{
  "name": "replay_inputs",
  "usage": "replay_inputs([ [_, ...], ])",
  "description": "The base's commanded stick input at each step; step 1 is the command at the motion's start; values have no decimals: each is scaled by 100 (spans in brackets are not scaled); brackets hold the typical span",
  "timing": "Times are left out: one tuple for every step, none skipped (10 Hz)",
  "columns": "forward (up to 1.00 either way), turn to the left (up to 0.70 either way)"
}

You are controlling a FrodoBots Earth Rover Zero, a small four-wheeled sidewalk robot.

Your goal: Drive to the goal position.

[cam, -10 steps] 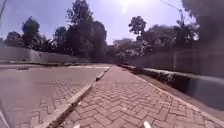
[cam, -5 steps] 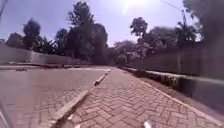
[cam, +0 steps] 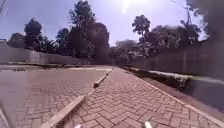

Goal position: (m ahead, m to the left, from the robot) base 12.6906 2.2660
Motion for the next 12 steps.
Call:
replay_inputs([
  [85, 0],
  [85, 0],
  [85, 0],
  [85, 0],
  [85, 0],
  [85, 0],
  [85, 0],
  [85, 0],
  [85, 0],
  [85, -10],
  [85, -25],
  [85, -27],
])
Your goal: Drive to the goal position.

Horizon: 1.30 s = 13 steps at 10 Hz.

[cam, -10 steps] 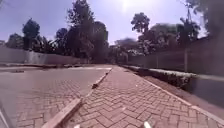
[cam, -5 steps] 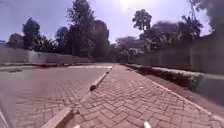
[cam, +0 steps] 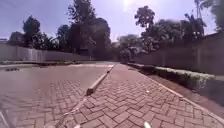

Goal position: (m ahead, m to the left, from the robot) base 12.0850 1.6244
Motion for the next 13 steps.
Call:
replay_inputs([
  [85, -11],
  [85, 0],
  [85, 0],
  [85, 0],
  [85, 0],
  [85, 0],
  [85, 0],
  [85, 0],
  [85, 0],
  [85, 0],
  [85, 0],
  [85, 0],
  [85, 0],
])
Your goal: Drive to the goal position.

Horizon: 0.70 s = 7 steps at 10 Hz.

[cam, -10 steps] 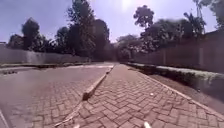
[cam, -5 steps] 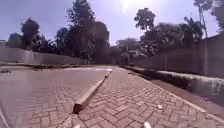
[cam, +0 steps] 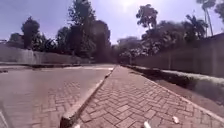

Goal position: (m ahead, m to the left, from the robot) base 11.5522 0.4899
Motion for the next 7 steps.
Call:
replay_inputs([
  [85, 0],
  [85, 0],
  [85, 0],
  [85, 0],
  [85, 0],
  [85, 0],
  [85, 0],
])
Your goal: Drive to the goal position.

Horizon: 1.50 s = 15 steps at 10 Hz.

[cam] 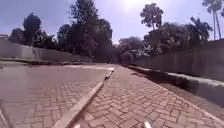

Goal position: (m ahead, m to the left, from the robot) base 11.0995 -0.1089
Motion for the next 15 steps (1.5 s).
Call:
replay_inputs([
  [85, 0],
  [85, -6],
  [85, -13],
  [85, -19],
  [85, -26],
  [85, -32],
  [85, -23],
  [85, -7],
  [85, -8],
  [85, -25],
  [85, -31],
  [85, -23],
  [85, -16],
  [85, -8],
  [85, -1],
])
